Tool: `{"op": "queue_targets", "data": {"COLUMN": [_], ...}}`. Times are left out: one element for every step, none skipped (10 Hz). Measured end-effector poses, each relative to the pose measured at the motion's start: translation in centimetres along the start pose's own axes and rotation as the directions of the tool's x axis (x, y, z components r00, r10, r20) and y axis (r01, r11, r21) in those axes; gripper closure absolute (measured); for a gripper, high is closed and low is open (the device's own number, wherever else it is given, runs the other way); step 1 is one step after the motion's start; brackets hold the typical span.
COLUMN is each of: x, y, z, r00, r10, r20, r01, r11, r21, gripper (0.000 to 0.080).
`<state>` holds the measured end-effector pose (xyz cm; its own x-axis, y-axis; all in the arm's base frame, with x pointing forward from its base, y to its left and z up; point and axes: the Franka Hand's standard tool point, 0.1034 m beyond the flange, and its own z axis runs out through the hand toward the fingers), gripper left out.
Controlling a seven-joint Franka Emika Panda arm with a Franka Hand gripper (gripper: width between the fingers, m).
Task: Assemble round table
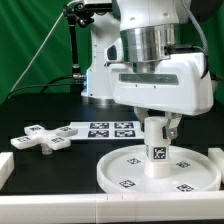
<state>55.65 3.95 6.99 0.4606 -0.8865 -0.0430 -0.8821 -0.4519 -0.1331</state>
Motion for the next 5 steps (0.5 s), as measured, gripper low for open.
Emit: {"op": "queue_targets", "data": {"x": [-0.01, -0.05, -0.02, -0.07, -0.01], "y": [0.0, -0.03, -0.02, -0.01, 0.02], "z": [0.0, 0.0, -0.01, 0.03, 0.04], "r00": [0.999, 0.994, 0.992, 0.994, 0.999], "r10": [0.054, 0.112, 0.127, 0.11, 0.053], "r20": [0.007, 0.011, 0.014, 0.014, 0.014], "r01": [-0.054, -0.112, -0.127, -0.11, -0.053], "r11": [0.999, 0.994, 0.992, 0.994, 0.999], "r21": [0.005, 0.007, 0.009, 0.008, 0.008], "gripper": [0.0388, 0.0388, 0.0387, 0.0387, 0.0285]}}
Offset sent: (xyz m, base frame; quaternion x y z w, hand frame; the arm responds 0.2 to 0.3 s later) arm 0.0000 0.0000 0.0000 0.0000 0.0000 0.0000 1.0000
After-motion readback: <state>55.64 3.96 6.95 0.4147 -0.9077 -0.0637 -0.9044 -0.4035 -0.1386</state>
